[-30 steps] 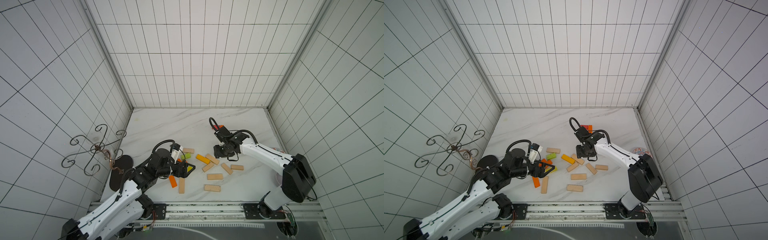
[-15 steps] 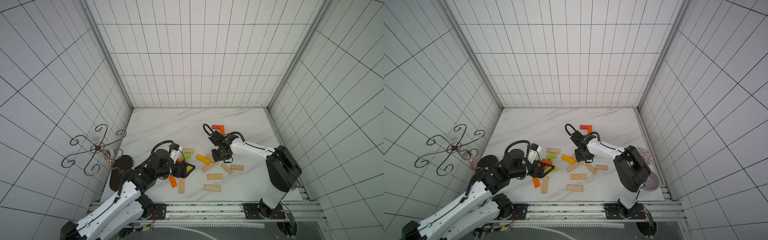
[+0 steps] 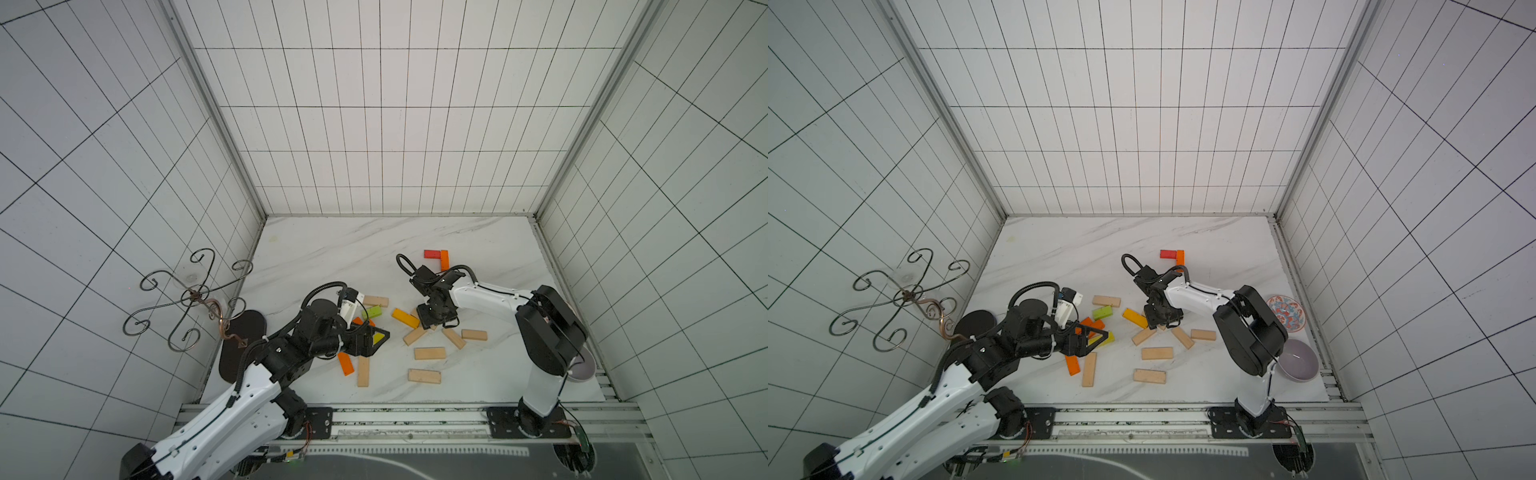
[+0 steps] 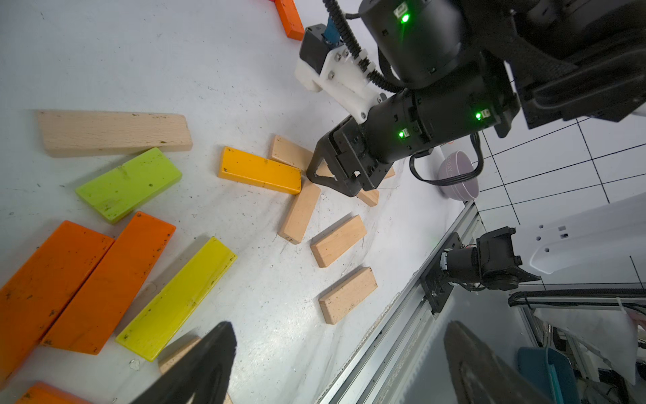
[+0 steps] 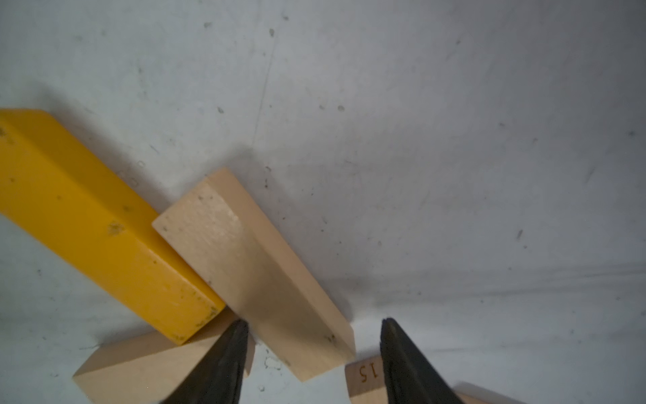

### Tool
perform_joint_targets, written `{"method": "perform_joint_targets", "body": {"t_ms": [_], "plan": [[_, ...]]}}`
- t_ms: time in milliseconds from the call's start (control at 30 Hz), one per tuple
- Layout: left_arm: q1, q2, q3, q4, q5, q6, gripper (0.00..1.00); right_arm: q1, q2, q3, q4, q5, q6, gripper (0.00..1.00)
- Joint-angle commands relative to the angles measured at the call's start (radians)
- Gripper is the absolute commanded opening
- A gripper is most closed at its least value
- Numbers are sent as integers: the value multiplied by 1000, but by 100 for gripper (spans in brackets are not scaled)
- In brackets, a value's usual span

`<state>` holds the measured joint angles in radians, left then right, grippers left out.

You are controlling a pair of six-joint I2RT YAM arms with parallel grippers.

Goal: Assemble a giraffe with building blocks
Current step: Pick up the building block from the center of the board.

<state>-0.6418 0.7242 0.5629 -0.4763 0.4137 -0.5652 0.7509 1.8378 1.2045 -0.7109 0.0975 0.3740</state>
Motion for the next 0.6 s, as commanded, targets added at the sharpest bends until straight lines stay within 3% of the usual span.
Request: {"method": "perform_joint_targets", "body": {"t_ms": [0,233,467,567], "plan": [[-4,-32,-6,-7,-19,-17,92,13,40,91,-29,9,-19,64],[-4,-120,-11,-61,-56,-56,90,9,73,107,-14,33,-16,57],[-4,-181,32,-135,-85,-88,85,3,35,100,-16,36,63,33],[-5,-197,49,-160,-103,-107,84,-13,-3,98,-19,46,99,27]]}}
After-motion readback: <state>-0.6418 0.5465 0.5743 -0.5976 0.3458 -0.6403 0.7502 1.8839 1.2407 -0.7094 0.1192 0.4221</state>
